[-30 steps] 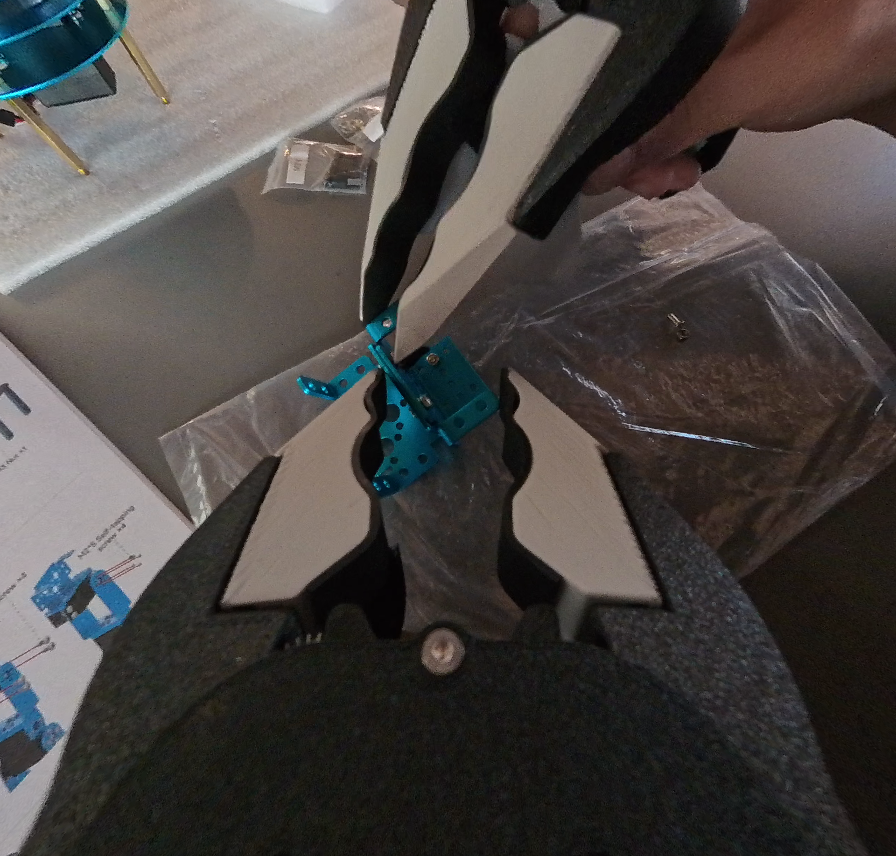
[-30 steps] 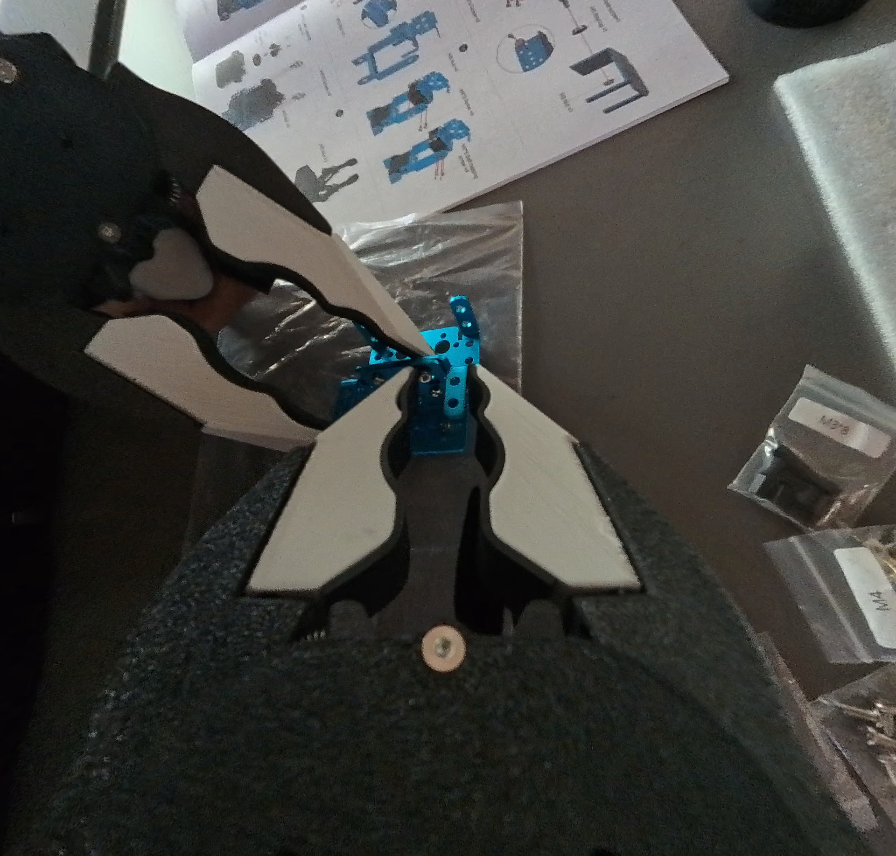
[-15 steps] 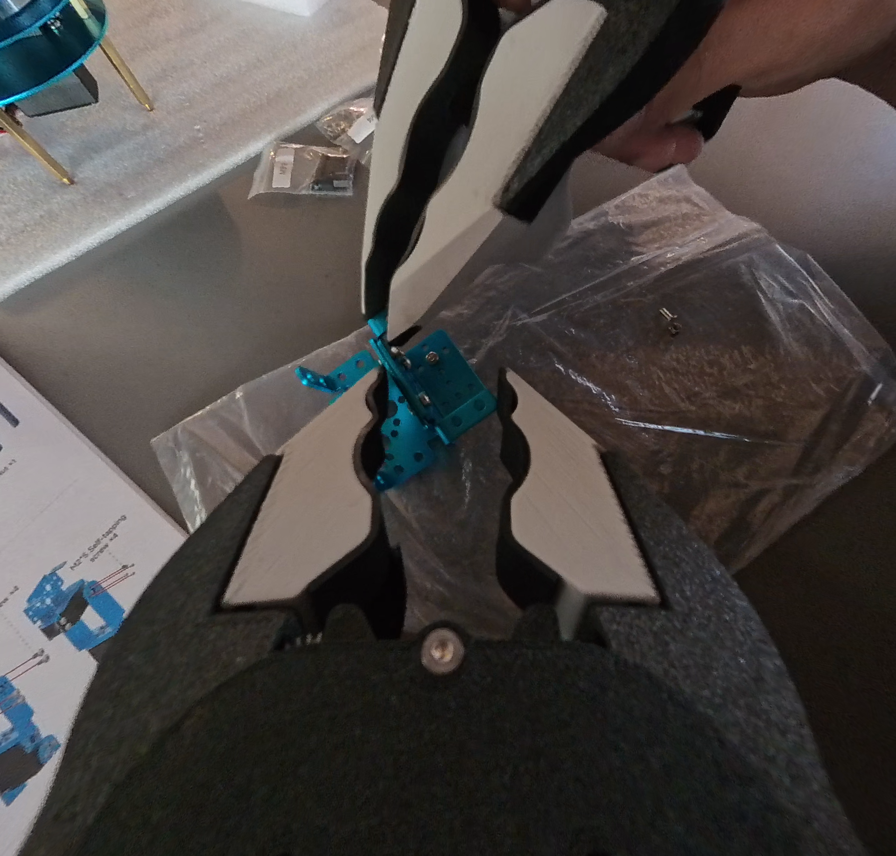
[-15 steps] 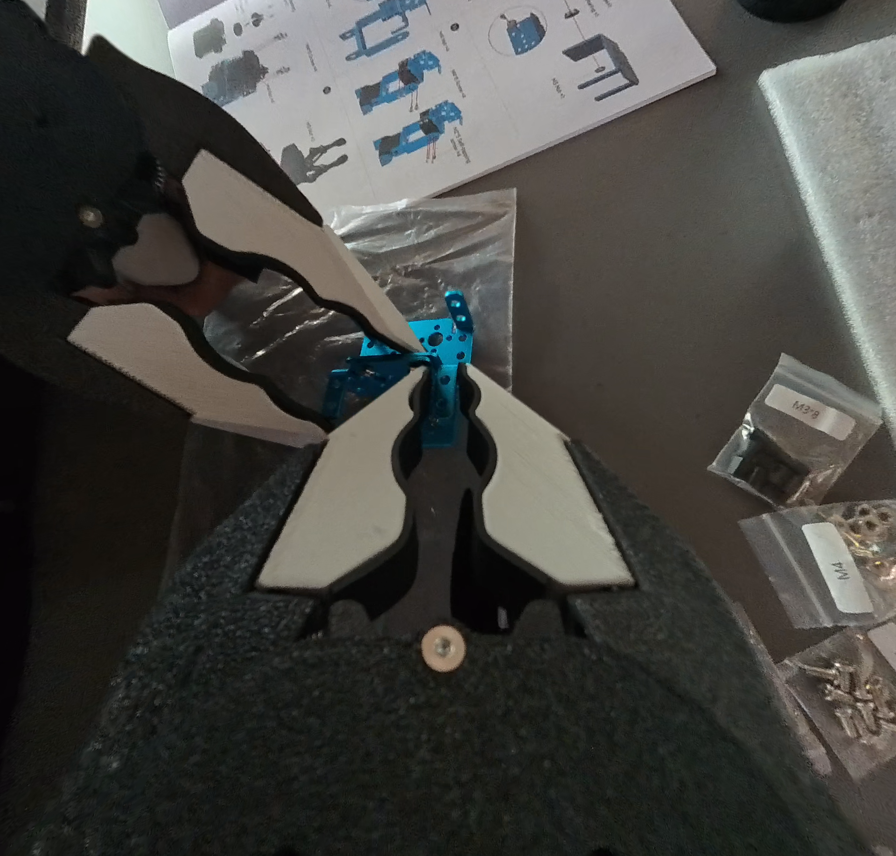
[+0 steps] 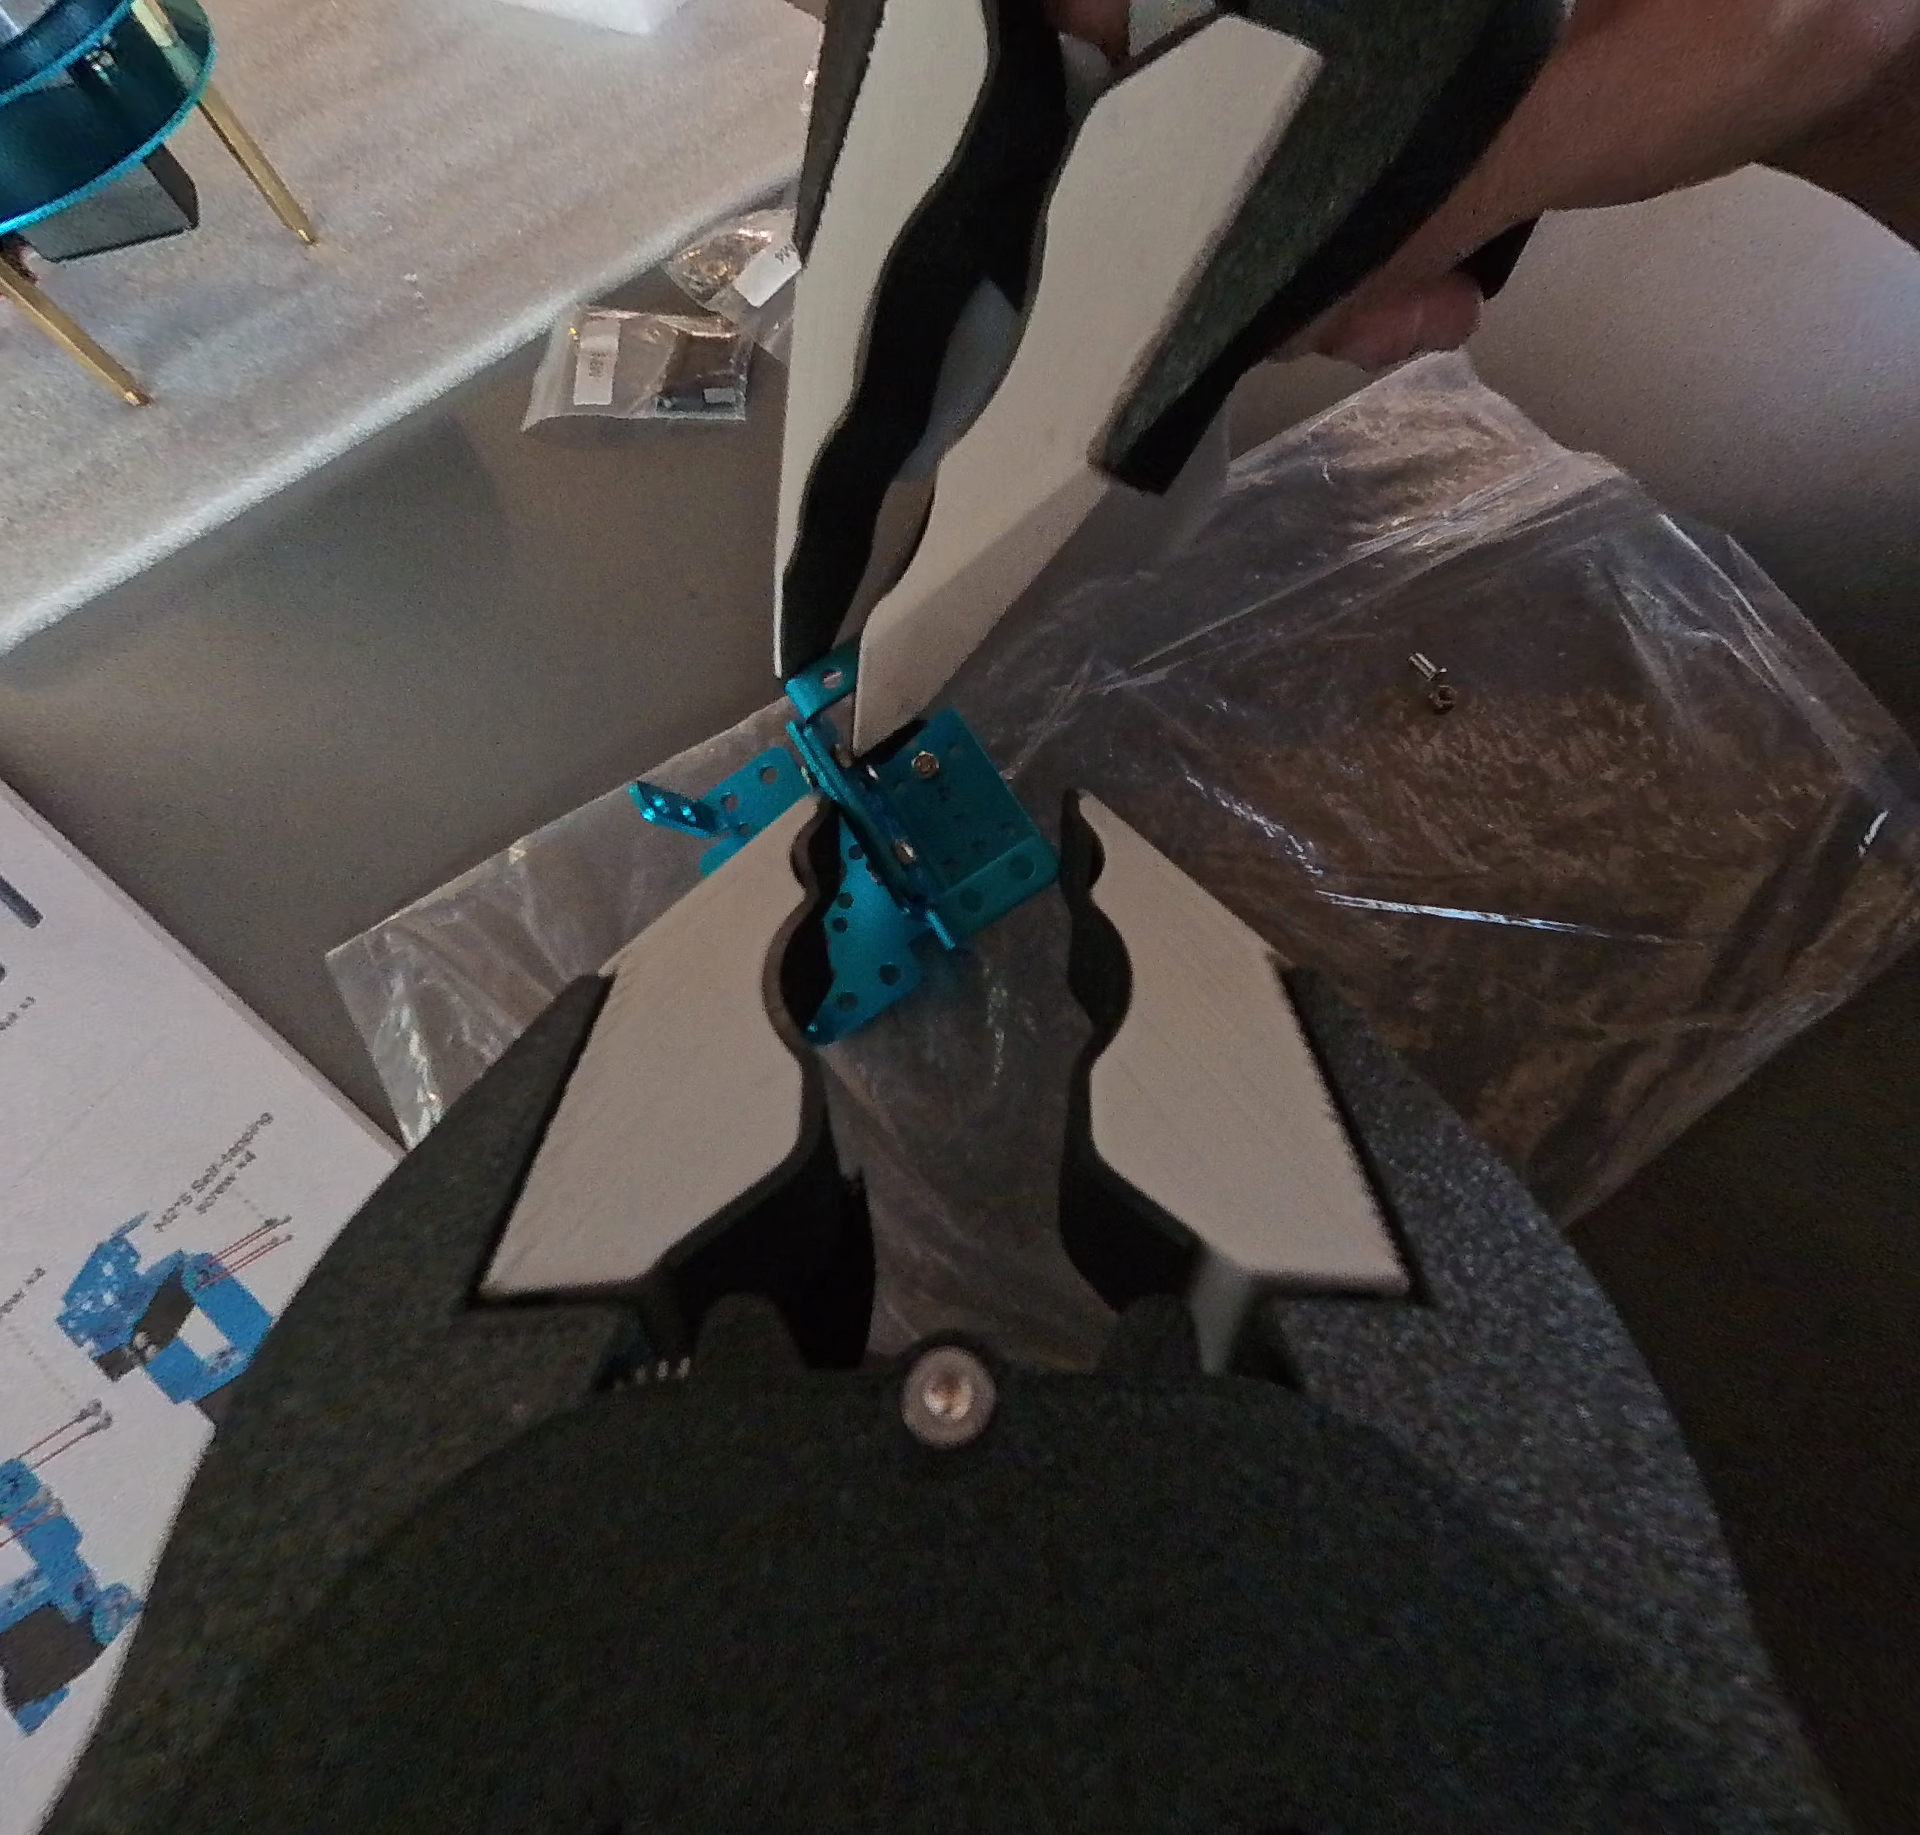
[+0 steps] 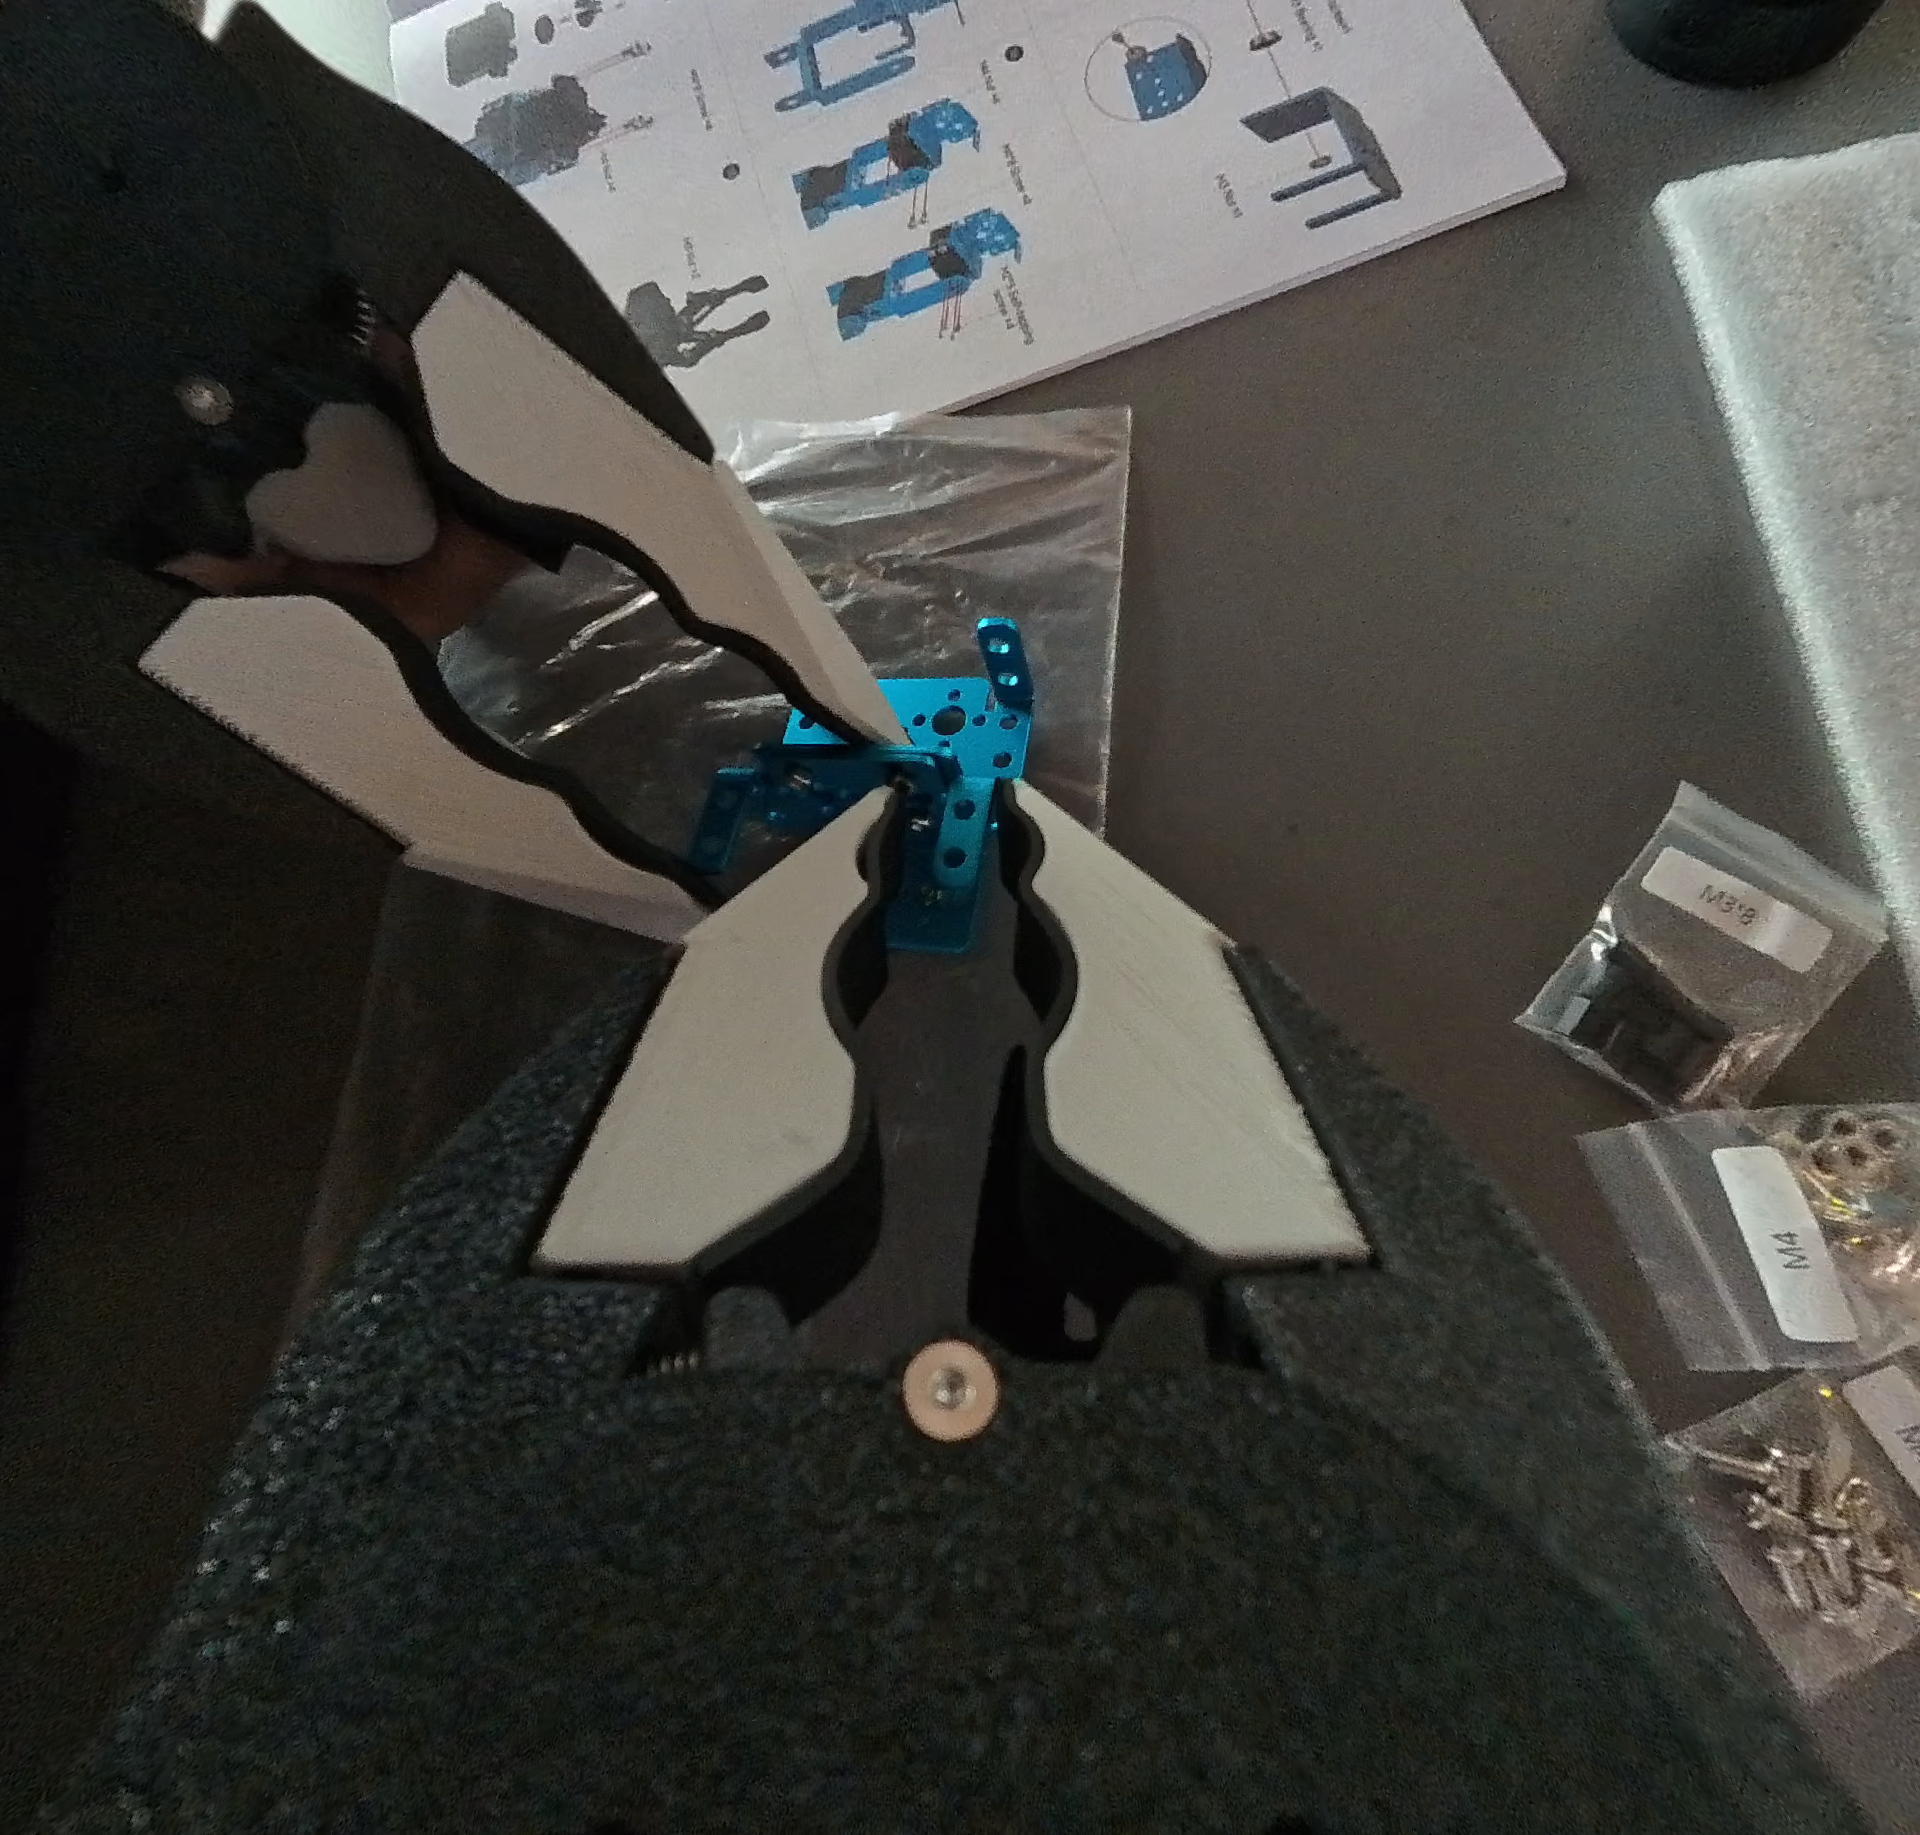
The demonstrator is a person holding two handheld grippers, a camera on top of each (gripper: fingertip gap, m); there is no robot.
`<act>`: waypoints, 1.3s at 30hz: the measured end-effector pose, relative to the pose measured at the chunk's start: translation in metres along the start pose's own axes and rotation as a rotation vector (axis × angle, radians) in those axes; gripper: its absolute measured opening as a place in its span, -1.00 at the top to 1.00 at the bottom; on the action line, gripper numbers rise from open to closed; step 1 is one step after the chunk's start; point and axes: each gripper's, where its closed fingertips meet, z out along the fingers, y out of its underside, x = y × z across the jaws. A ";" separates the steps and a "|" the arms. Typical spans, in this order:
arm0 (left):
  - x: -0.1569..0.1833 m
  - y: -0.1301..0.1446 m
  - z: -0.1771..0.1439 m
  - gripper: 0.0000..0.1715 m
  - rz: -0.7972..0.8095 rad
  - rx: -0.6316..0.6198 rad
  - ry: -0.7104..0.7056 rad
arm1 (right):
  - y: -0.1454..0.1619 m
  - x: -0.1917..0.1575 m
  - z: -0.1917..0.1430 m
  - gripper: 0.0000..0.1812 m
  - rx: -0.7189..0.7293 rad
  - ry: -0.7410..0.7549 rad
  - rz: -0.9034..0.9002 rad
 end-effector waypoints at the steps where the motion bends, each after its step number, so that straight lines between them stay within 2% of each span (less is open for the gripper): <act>1: 0.000 0.000 0.000 0.50 0.000 0.000 0.000 | 0.000 0.000 0.000 0.83 -0.003 0.007 -0.001; 7: 0.000 0.000 0.000 0.50 0.030 -0.003 -0.015 | 0.000 0.000 -0.001 0.83 0.001 0.015 0.022; 13: 0.004 0.001 -0.001 0.50 -0.018 0.000 0.027 | 0.005 -0.003 0.000 0.83 -0.005 -0.007 -0.016; 17: -0.004 0.003 -0.001 0.29 -0.064 -0.009 0.008 | 0.012 -0.004 0.003 0.81 -0.040 -0.018 -0.023; 21: 0.000 0.002 0.000 0.47 -0.035 -0.010 0.019 | 0.010 -0.006 0.005 0.80 -0.031 -0.026 -0.013; 28: 0.000 0.003 0.000 0.54 -0.016 -0.013 0.000 | 0.007 -0.004 0.001 0.80 -0.013 -0.033 0.005; 39: 0.003 0.002 0.001 0.52 0.006 -0.014 0.001 | 0.007 -0.005 0.000 0.82 -0.017 -0.037 0.021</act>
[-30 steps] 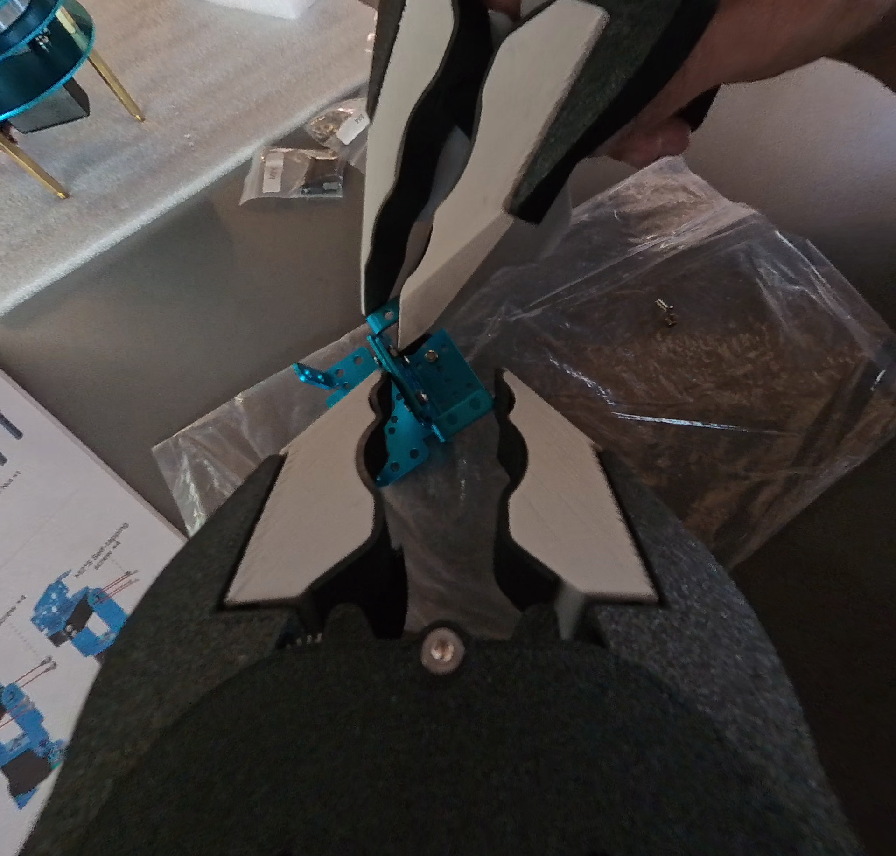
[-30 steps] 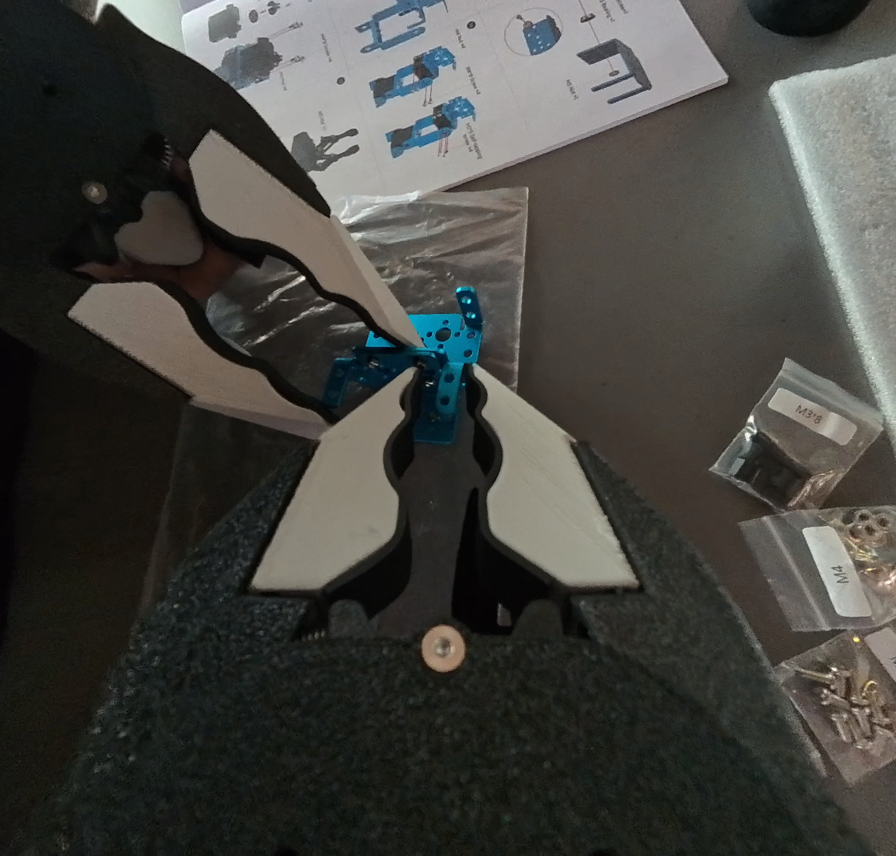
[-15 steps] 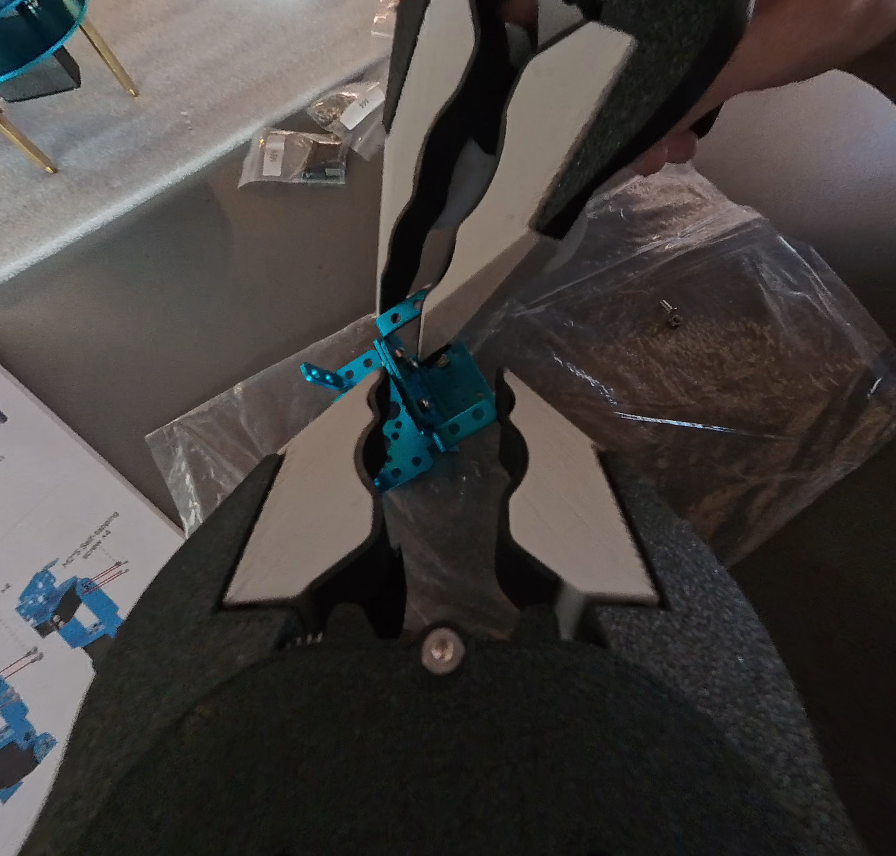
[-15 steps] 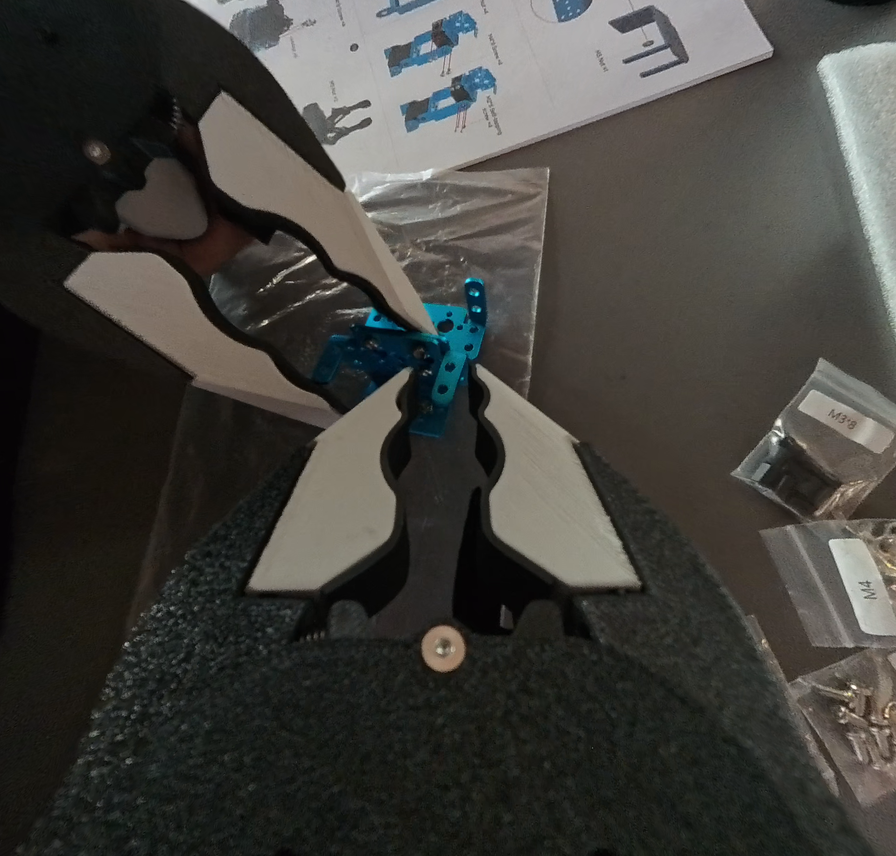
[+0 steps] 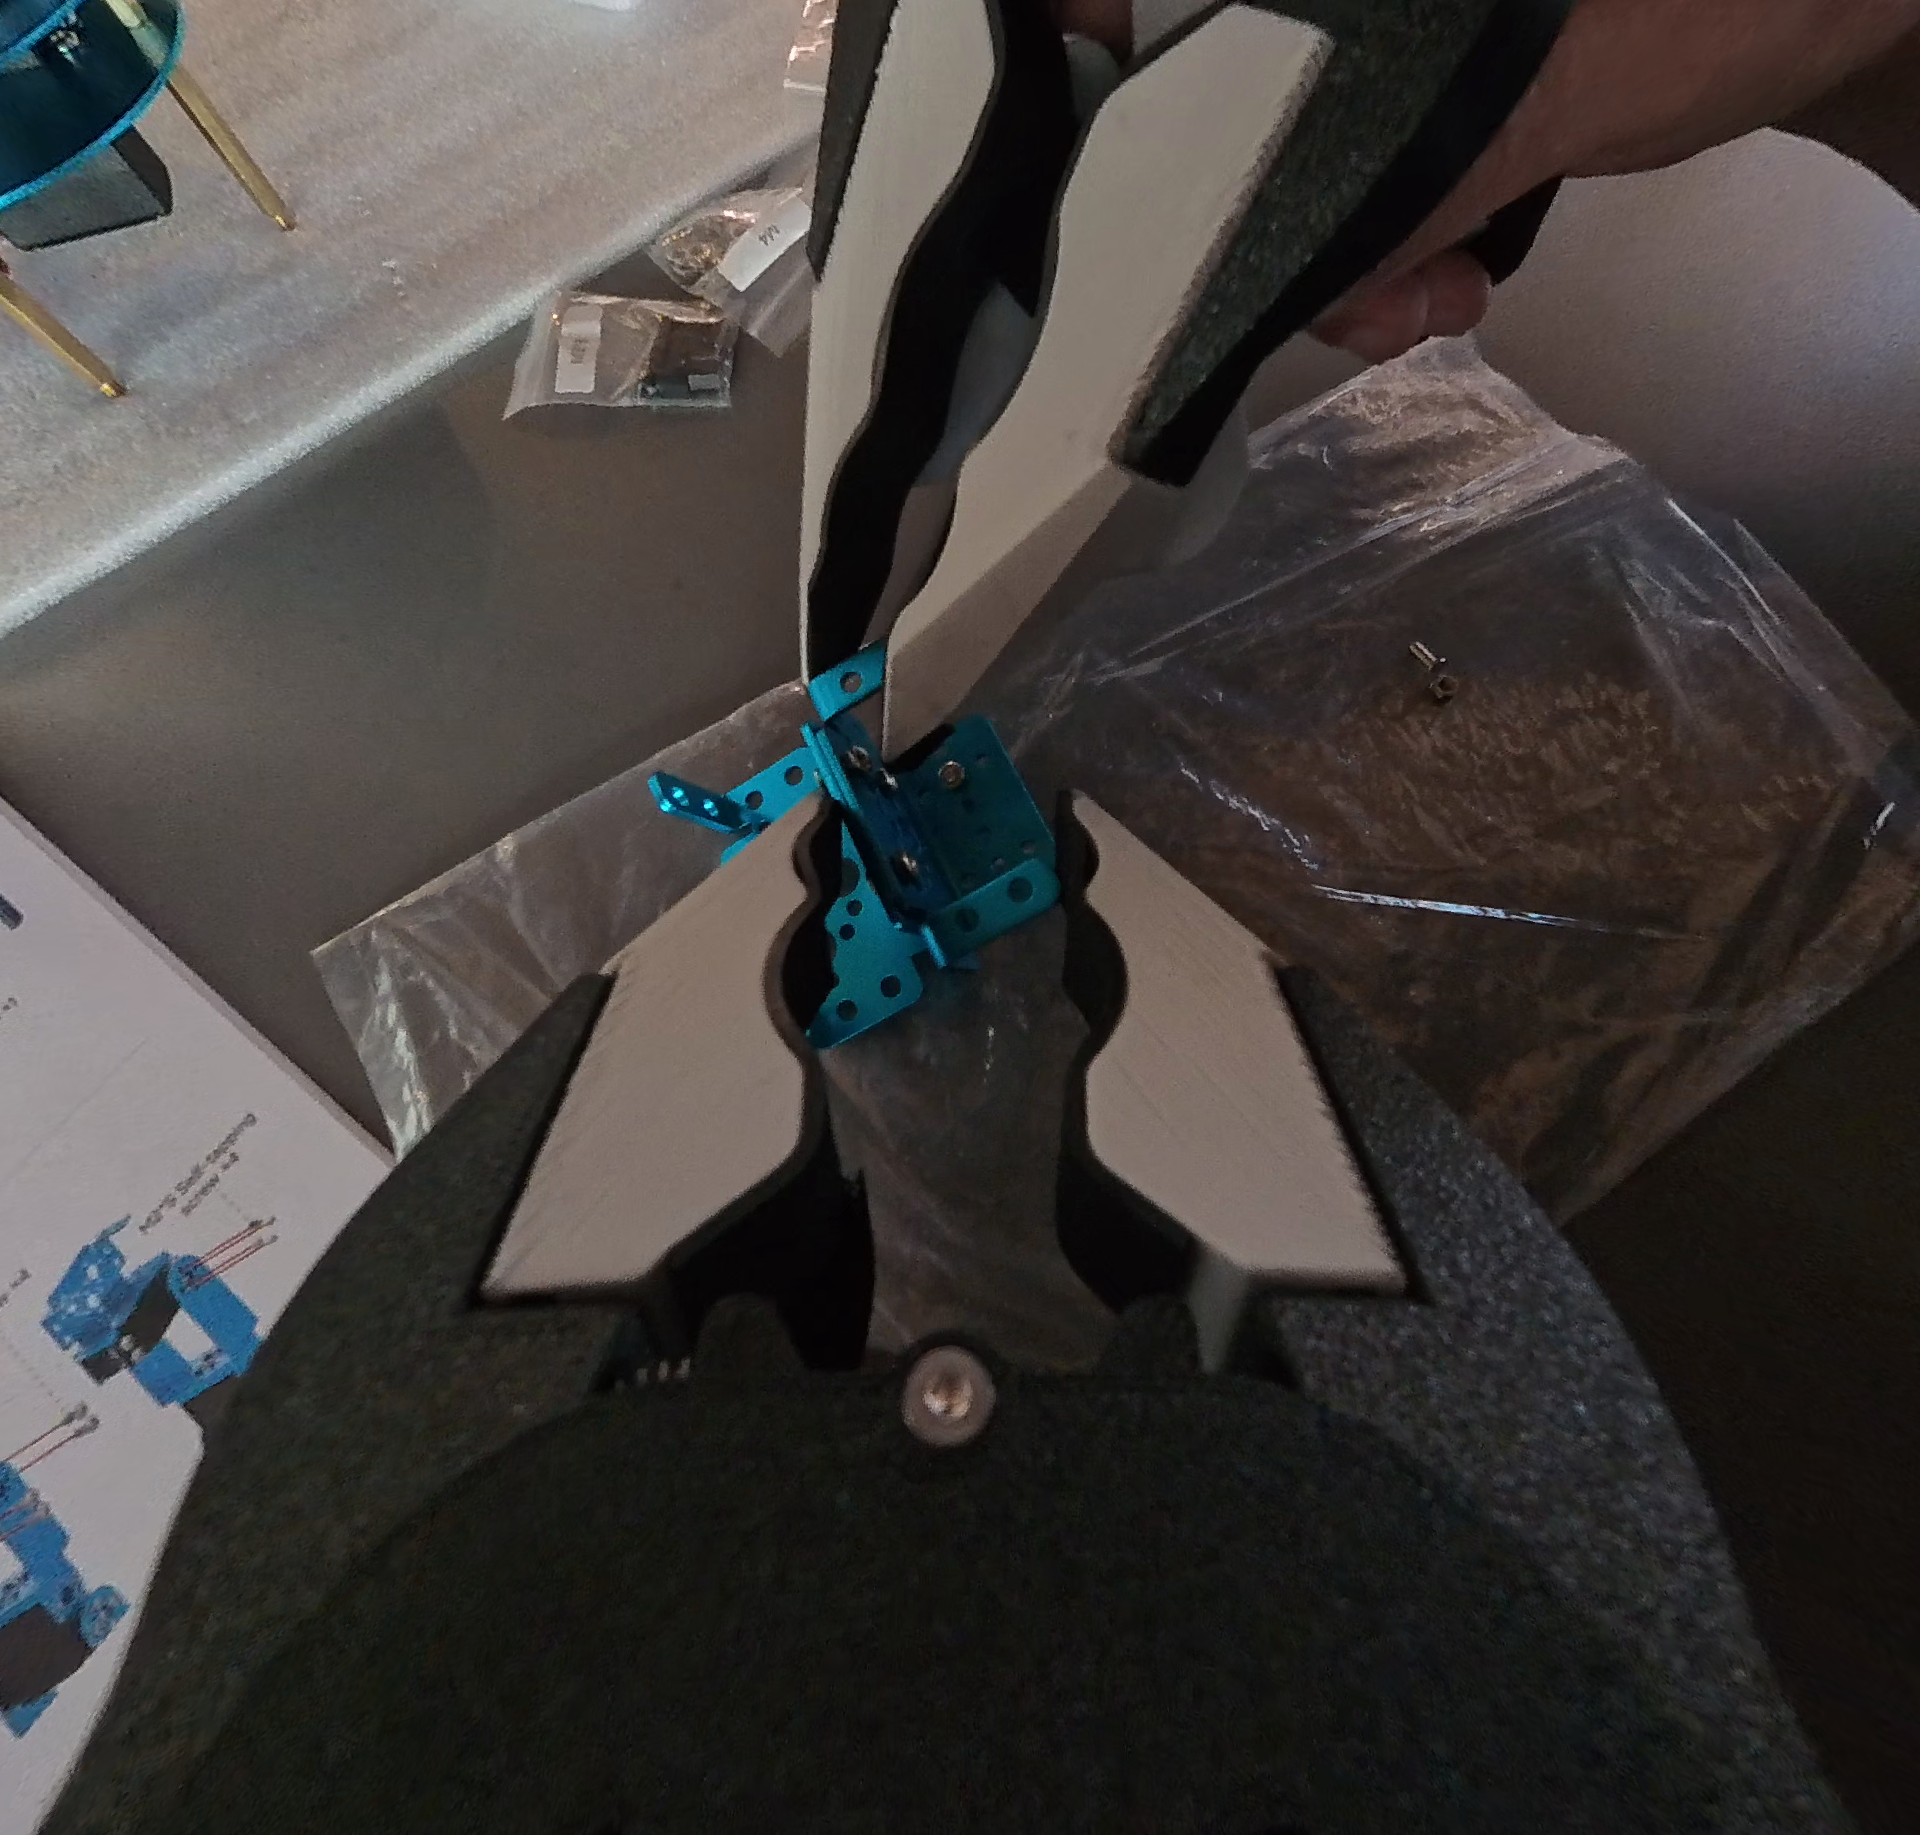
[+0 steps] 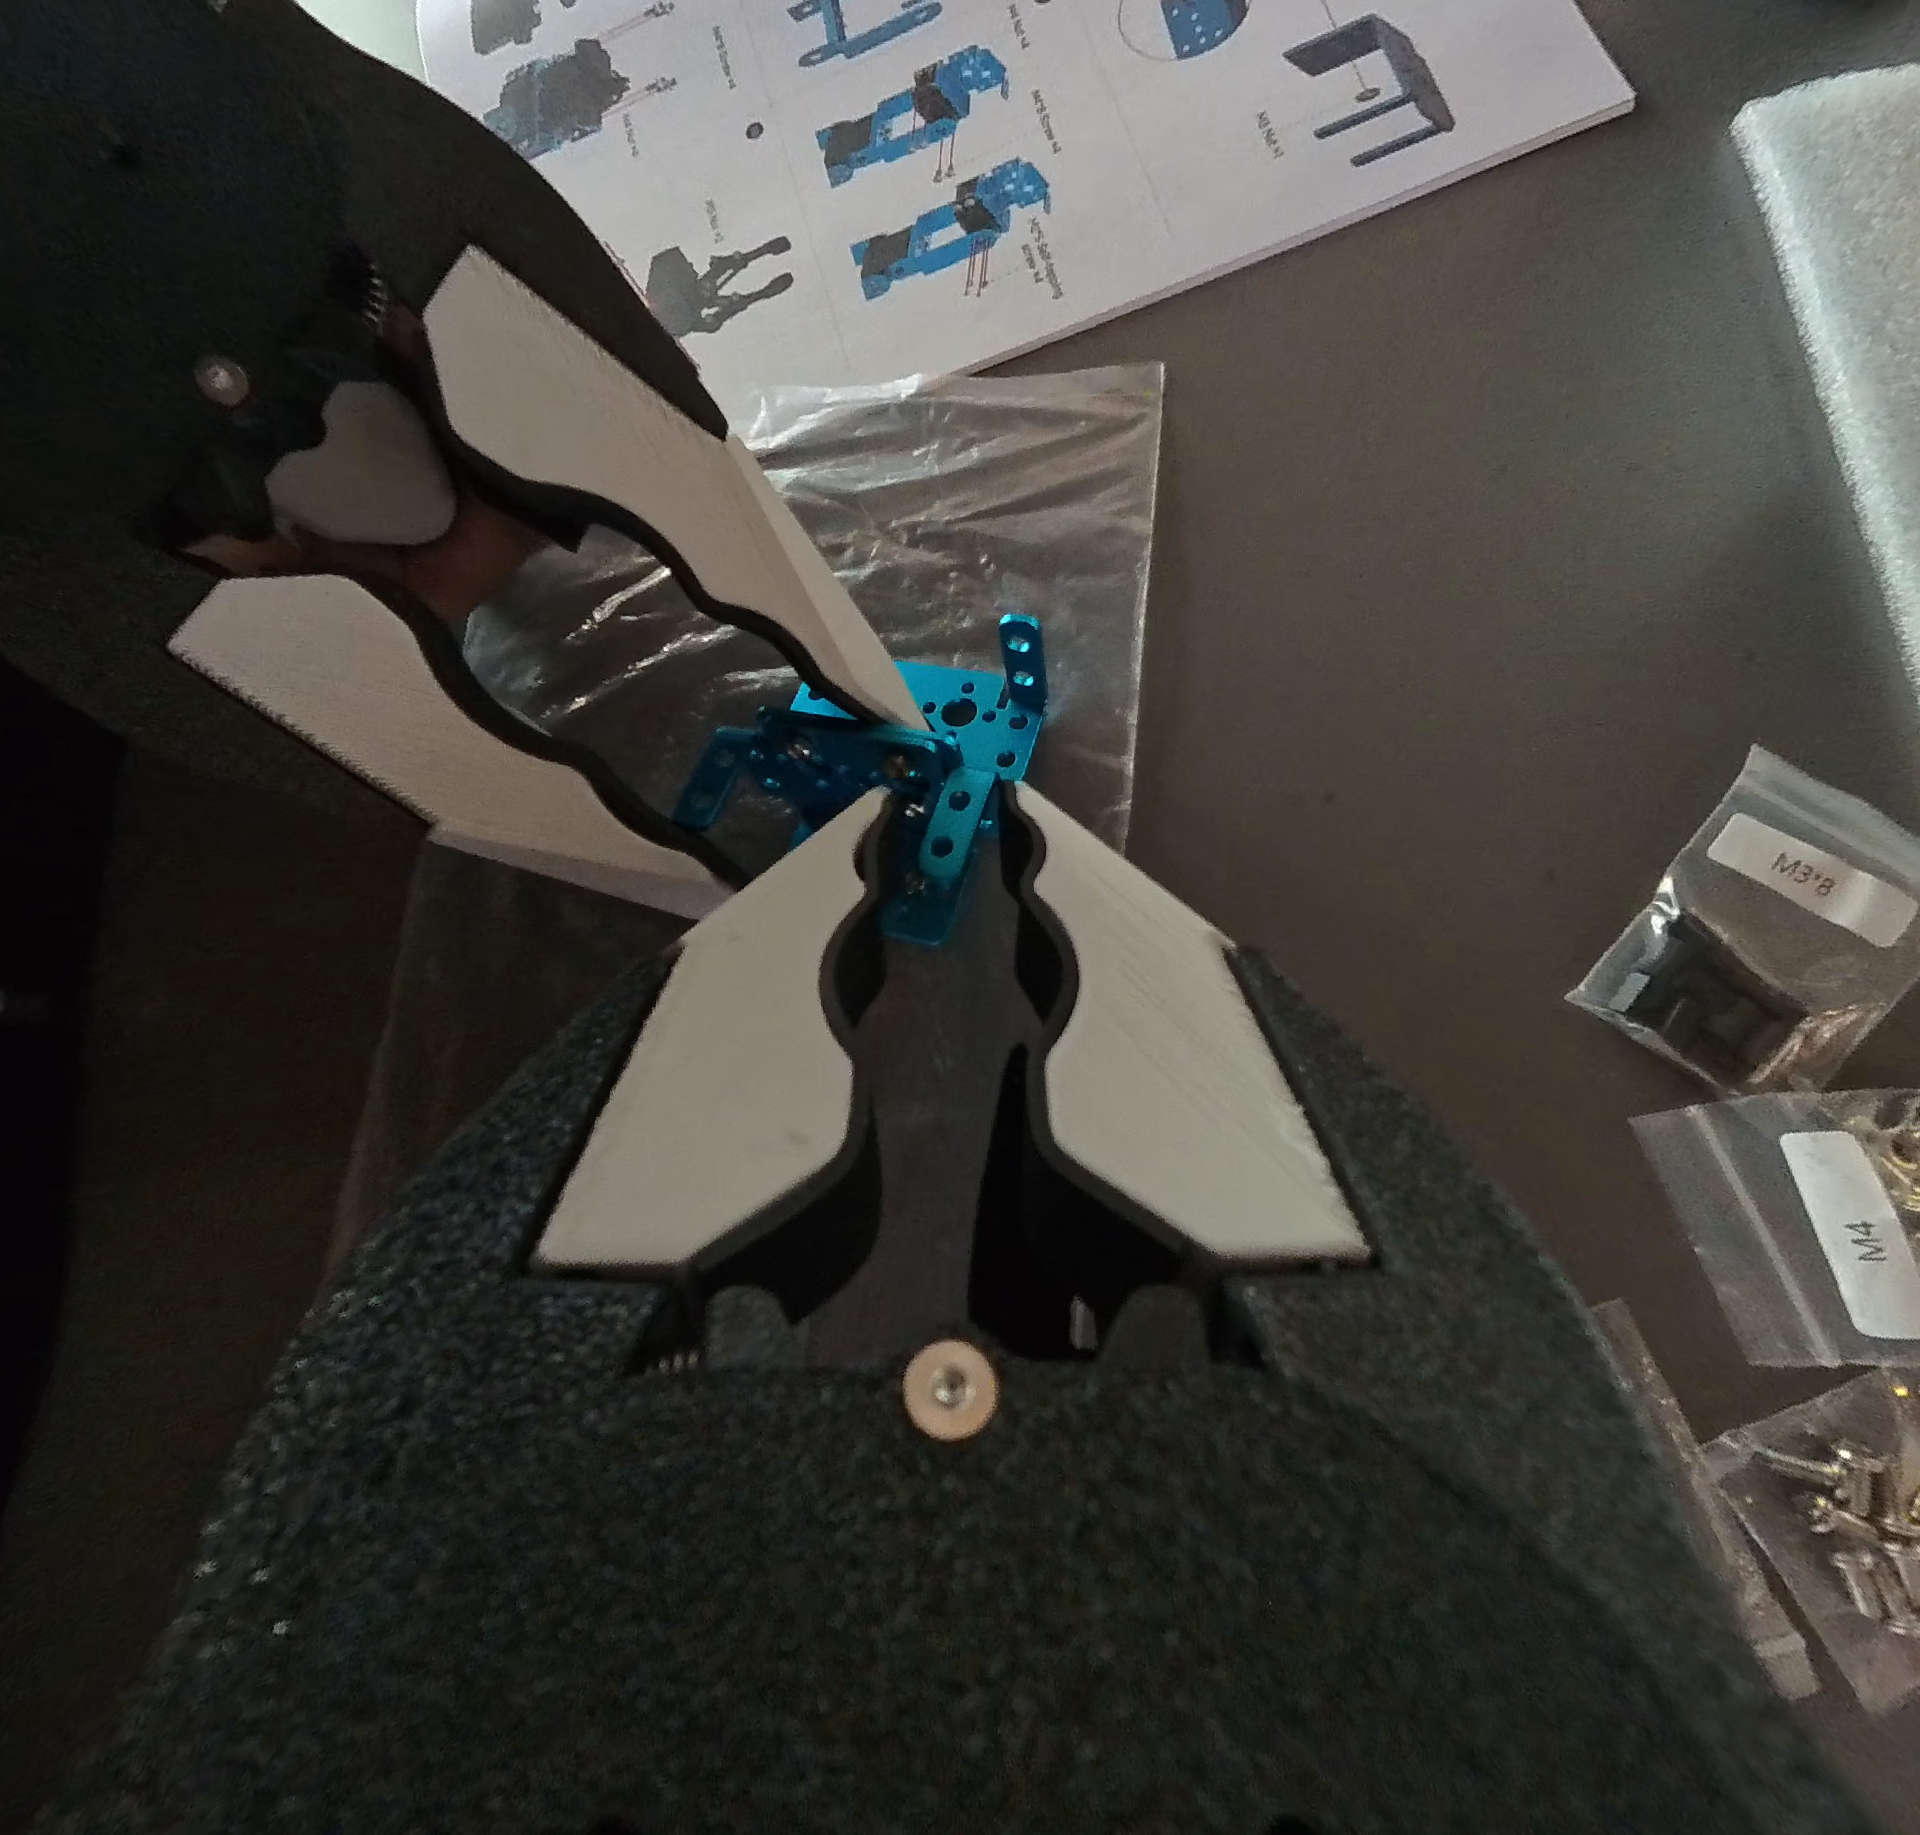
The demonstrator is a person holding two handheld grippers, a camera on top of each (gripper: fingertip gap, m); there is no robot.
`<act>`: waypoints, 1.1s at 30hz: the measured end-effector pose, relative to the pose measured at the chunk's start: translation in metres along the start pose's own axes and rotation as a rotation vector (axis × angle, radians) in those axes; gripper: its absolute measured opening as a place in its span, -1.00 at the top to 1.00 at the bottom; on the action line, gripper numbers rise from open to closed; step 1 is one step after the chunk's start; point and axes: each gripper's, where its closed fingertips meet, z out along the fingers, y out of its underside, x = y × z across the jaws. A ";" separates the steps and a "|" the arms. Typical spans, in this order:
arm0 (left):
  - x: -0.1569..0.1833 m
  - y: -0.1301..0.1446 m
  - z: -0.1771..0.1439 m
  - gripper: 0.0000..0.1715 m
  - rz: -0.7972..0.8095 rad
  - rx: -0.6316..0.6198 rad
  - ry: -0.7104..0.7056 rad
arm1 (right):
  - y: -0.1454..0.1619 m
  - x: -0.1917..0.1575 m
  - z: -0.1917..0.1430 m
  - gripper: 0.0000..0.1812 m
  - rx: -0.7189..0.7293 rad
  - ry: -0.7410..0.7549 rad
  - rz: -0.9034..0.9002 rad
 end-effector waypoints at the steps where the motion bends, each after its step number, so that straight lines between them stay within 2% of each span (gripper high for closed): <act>1: 0.000 0.000 0.000 0.53 0.001 0.000 0.001 | 0.000 0.000 0.000 0.82 -0.001 -0.002 0.003; 21: 0.001 0.000 0.000 0.54 0.057 -0.003 -0.046 | 0.001 0.000 0.000 0.84 -0.035 0.017 0.037; 27: 0.002 -0.001 -0.001 0.54 0.005 0.008 0.000 | 0.002 0.000 0.001 0.87 -0.025 0.014 0.027; 29: 0.002 -0.001 -0.001 0.53 -0.040 0.011 0.021 | 0.002 -0.003 0.001 0.77 -0.016 -0.031 0.046; 33: 0.000 -0.002 0.000 0.39 -0.069 0.015 0.032 | -0.001 -0.004 0.001 0.70 0.003 -0.043 0.059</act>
